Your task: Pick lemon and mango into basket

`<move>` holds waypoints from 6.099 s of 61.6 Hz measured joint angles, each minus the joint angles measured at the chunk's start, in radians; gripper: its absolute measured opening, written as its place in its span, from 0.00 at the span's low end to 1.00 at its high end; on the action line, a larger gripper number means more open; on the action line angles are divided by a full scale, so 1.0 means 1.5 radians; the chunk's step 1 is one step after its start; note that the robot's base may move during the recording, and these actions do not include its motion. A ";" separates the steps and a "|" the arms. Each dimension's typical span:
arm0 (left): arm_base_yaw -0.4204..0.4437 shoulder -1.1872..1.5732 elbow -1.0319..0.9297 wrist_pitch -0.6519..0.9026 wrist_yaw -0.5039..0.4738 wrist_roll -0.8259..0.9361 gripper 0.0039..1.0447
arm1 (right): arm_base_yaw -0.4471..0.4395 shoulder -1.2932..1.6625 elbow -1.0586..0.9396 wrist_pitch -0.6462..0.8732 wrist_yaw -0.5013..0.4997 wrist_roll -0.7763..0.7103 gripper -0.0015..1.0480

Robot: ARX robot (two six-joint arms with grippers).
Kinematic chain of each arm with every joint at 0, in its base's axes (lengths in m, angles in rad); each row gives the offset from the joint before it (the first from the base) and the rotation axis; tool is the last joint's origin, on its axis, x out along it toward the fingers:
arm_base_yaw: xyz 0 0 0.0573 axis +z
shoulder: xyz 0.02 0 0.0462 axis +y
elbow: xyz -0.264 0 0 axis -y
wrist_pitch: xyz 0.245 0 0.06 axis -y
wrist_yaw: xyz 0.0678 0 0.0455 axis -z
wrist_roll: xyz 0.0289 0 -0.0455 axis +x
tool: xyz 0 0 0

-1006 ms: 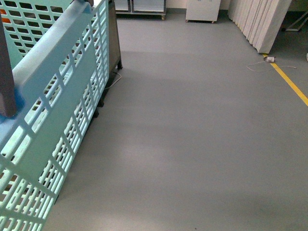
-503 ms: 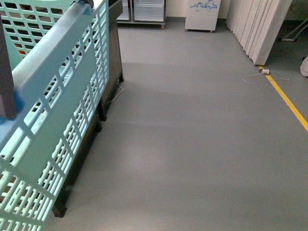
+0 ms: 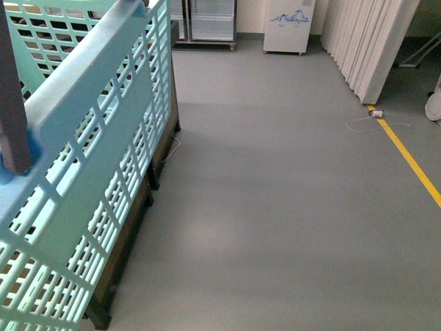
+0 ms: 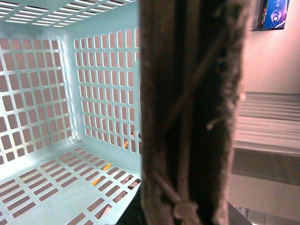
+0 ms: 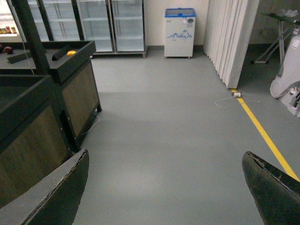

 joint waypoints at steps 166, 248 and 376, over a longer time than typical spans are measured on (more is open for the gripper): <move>0.003 0.002 0.000 0.000 -0.015 0.007 0.04 | 0.000 -0.001 0.000 0.000 -0.001 0.000 0.92; -0.020 0.166 0.132 -0.018 0.240 0.372 0.04 | 0.000 -0.001 0.000 0.000 -0.004 0.000 0.92; -0.298 0.598 0.549 -0.065 0.300 0.414 0.04 | -0.249 1.287 0.655 0.354 0.022 0.089 0.92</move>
